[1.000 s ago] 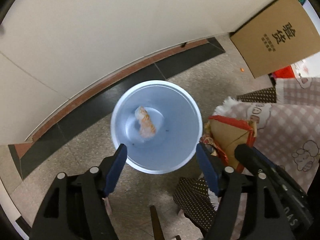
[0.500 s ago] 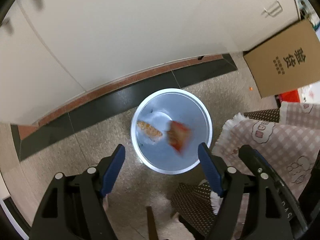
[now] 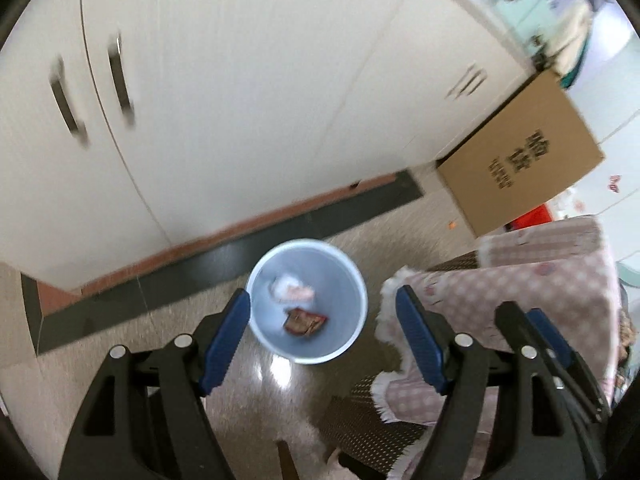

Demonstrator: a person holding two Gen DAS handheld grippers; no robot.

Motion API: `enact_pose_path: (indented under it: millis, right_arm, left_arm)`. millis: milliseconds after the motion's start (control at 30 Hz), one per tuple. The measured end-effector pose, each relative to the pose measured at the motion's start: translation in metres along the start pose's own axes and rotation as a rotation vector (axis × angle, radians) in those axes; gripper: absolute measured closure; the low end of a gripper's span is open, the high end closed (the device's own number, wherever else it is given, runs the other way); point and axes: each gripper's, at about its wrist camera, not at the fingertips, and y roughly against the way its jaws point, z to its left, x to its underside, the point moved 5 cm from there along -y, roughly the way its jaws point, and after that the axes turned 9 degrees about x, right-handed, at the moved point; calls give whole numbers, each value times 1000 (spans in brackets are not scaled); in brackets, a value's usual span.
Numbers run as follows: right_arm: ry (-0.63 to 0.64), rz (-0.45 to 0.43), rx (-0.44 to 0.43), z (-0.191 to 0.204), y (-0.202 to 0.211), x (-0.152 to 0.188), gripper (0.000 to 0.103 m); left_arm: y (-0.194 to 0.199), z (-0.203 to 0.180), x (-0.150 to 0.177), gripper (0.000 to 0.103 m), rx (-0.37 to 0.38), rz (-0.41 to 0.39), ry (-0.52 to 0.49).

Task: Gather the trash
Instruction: 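Move both tools back over the table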

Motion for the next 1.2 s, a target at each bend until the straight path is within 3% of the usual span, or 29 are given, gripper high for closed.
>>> enact_pose_path:
  millis: [200,400,700,967,1067,1200]
  right_arm:
    - [-57,-177,37,-33,102,-16,36]
    - [-160,-278,82,-93,179,-5,34]
    - [-342,-335,231,-209,253,56,33]
    - [-542,-321,342,-314,281,123,33]
    - [-600,-305,358,-343,281,141,33]
    - [-651,-289,380,-372,280,164,33]
  left_arm:
    - [80,-64,4,27,68,-149,-127]
    - [126,-137,29,25,157,-203,-276]
    - [138,-264,115,25,305,-134,-580]
    - [110,-364,216,25,407,5,-847]
    - [95,-383,243,25,422,41,-911]
    - [76,-408,279,25,387,57,-1030]
